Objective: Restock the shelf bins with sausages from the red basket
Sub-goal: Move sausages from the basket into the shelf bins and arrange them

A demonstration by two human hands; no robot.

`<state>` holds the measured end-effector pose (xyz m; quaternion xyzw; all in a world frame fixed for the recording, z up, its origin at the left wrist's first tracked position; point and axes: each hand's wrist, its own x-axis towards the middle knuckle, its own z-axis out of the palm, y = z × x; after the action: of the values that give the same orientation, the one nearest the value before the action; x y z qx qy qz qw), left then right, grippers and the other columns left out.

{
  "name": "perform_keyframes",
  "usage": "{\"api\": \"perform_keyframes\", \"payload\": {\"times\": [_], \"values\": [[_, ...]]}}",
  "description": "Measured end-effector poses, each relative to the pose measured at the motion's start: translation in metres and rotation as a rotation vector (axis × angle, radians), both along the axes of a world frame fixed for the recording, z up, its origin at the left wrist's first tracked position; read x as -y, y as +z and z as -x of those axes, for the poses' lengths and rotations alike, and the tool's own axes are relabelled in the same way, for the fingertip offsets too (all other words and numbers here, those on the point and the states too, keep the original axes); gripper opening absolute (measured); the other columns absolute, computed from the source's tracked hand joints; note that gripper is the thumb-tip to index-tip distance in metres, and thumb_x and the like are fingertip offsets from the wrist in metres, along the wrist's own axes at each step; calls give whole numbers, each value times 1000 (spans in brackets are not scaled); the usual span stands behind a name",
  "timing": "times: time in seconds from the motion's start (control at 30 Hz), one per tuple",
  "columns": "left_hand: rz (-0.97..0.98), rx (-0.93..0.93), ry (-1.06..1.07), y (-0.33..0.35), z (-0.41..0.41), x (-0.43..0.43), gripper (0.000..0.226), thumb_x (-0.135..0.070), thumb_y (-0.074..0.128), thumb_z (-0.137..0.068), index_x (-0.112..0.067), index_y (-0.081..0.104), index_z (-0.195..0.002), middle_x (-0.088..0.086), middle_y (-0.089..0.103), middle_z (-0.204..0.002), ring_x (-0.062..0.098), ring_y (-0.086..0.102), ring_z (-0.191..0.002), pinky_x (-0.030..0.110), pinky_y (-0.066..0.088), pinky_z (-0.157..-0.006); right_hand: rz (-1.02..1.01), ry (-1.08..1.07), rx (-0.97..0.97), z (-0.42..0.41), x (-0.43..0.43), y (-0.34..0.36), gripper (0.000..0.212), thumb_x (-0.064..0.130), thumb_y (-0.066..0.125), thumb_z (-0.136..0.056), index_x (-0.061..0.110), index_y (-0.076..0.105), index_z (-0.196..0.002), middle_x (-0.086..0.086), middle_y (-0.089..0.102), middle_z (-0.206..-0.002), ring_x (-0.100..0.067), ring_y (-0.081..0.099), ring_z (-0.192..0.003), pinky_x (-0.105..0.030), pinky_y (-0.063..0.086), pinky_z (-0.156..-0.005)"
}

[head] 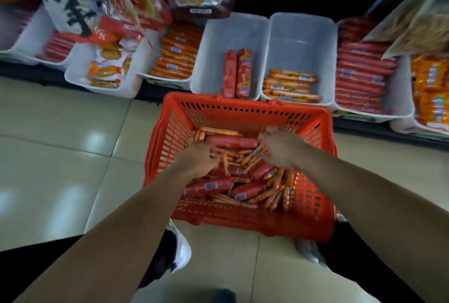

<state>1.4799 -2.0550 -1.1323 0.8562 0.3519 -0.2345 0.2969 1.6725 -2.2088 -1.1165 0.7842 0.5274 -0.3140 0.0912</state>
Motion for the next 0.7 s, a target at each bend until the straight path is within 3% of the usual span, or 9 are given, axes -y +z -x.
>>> {"api": "perform_keyframes", "payload": {"times": [0.07, 0.17, 0.27, 0.33, 0.5, 0.6, 0.7], "values": [[25, -46, -9, -24, 13, 1, 20, -37, 60, -93, -20, 56, -103, 10, 63, -108, 30, 61, -100, 37, 50, -79, 69, -6, -31, 15, 2, -29, 55, 39, 52, -94, 21, 41, -145, -10, 36, -149, -33, 45, -132, -40, 43, -103], [9, -109, 6, -56, 26, 0, 46, -36, 61, -92, -15, 54, -132, 14, 56, -130, 35, 54, -118, 39, 48, -93, 147, -53, -74, 32, 2, -68, 59, 41, 53, -95, 20, 38, -148, -9, 28, -158, -34, 36, -140, -43, 40, -104], [-35, -160, 12, -86, 33, -6, 70, -40, 64, -88, -18, 38, -149, 13, 36, -153, 35, 33, -140, 40, 31, -112, 103, -104, -119, 47, -9, -95, 48, 47, 50, -95, 20, 53, -135, -9, 44, -143, -33, 44, -131, -45, 45, -101], [-73, -191, 26, -106, 35, -9, 80, -46, 62, -85, -16, 30, -152, 15, 24, -159, 35, 22, -145, 44, 23, -115, 43, -124, -153, 62, -23, -110, 42, 48, 49, -94, 21, 60, -125, -9, 53, -129, -33, 49, -123, -43, 45, -99], [-91, -138, 161, -127, 32, -9, 90, -38, 63, -85, -9, 15, -156, 18, 10, -163, 38, 22, -146, 49, 33, -112, -72, -331, -220, 98, -52, -137, 41, 53, 41, -95, 29, 61, -123, -9, 63, -120, -35, 59, -113, -43, 49, -87], [-64, -123, 205, -131, 36, -11, 90, -31, 64, -89, -8, 9, -157, 17, 15, -163, 40, 36, -139, 48, 37, -108, -83, -373, -228, 103, -57, -148, 32, 50, 46, -96, 26, 60, -111, -7, 64, -115, -34, 59, -109, -41, 47, -82], [-74, -160, 174, -127, 37, -10, 67, -23, 64, -89, -9, 30, -145, 22, 47, -143, 40, 54, -122, 47, 44, -96, -136, -466, -284, 98, -58, -151, 29, 44, 48, -99, 18, 52, -109, -9, 65, -104, -35, 63, -96, -38, 45, -72]]}}
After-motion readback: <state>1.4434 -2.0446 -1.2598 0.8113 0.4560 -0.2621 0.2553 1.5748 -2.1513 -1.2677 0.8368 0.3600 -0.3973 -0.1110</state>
